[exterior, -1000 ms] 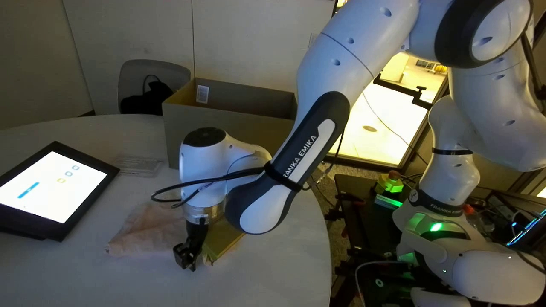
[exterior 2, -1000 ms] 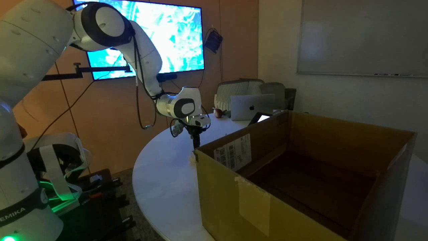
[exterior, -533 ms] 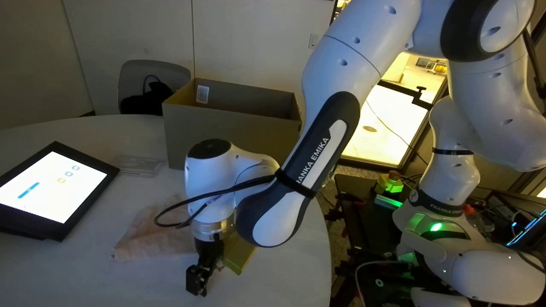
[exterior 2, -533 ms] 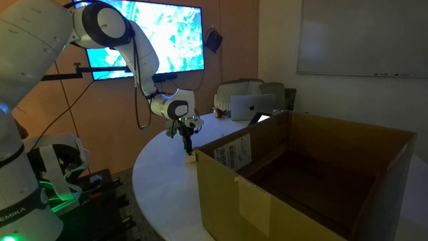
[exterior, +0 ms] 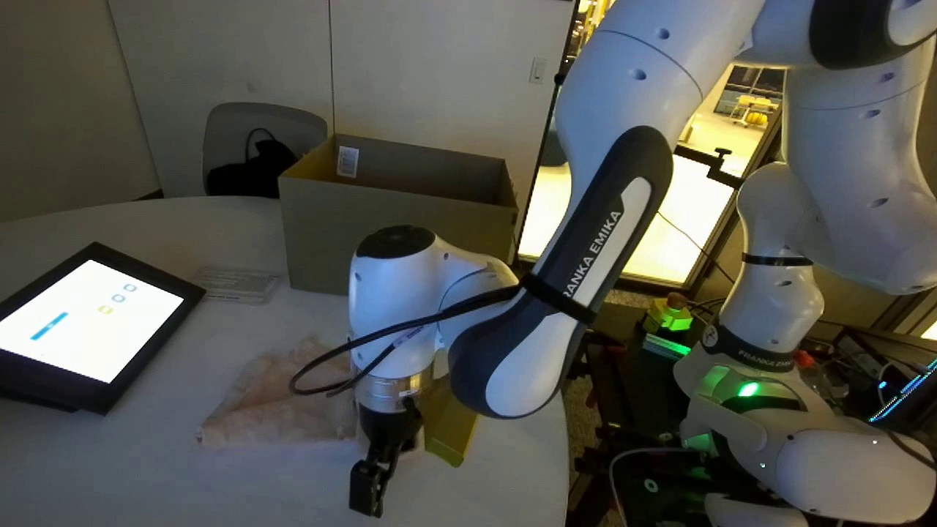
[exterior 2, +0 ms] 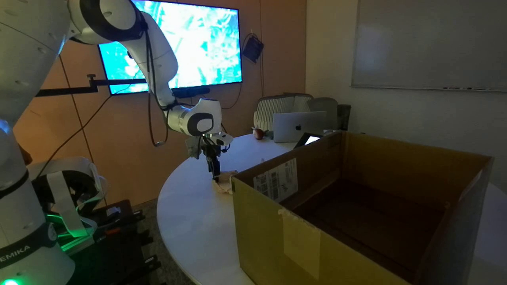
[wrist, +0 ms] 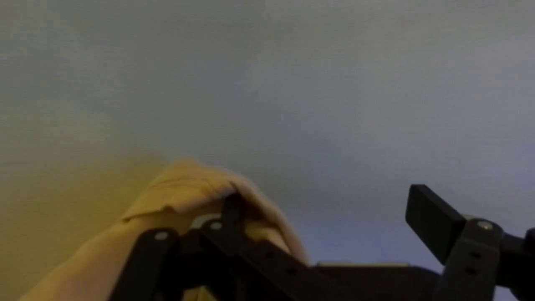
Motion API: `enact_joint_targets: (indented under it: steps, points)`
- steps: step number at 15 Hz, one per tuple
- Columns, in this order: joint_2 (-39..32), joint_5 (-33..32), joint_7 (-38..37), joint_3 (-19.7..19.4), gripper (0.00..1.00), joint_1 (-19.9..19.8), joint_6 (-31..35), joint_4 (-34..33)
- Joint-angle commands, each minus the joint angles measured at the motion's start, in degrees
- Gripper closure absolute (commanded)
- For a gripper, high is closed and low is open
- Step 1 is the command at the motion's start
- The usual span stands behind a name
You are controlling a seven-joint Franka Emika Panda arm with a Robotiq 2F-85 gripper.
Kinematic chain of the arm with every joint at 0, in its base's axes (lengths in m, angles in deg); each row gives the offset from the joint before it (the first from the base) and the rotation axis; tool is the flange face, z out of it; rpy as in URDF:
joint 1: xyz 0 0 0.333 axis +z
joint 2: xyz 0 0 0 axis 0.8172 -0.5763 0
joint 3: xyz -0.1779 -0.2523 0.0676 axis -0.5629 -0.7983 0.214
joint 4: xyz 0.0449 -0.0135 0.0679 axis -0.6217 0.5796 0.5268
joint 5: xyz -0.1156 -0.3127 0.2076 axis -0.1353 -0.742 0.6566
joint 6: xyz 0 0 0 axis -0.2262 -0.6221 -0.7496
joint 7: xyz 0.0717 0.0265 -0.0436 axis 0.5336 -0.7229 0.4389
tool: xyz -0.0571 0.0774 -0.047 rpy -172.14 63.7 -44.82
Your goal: Put the marker on the cloth and wrap it up, the put the cloth in the box
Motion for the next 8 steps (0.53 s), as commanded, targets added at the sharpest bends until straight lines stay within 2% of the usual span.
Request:
enact_joint_targets:
  steps: [1, 5, 8]
  points:
    - [6.3, -4.1, -0.6, -4.6, 0.0, 3.5, 3.2, 3.8]
    - [6.0, -14.2, -6.5, -13.0, 0.0, 8.8, 4.8, -0.7]
    - [2.6, -19.2, -9.0, -15.7, 0.0, 9.3, 2.8, -7.2]
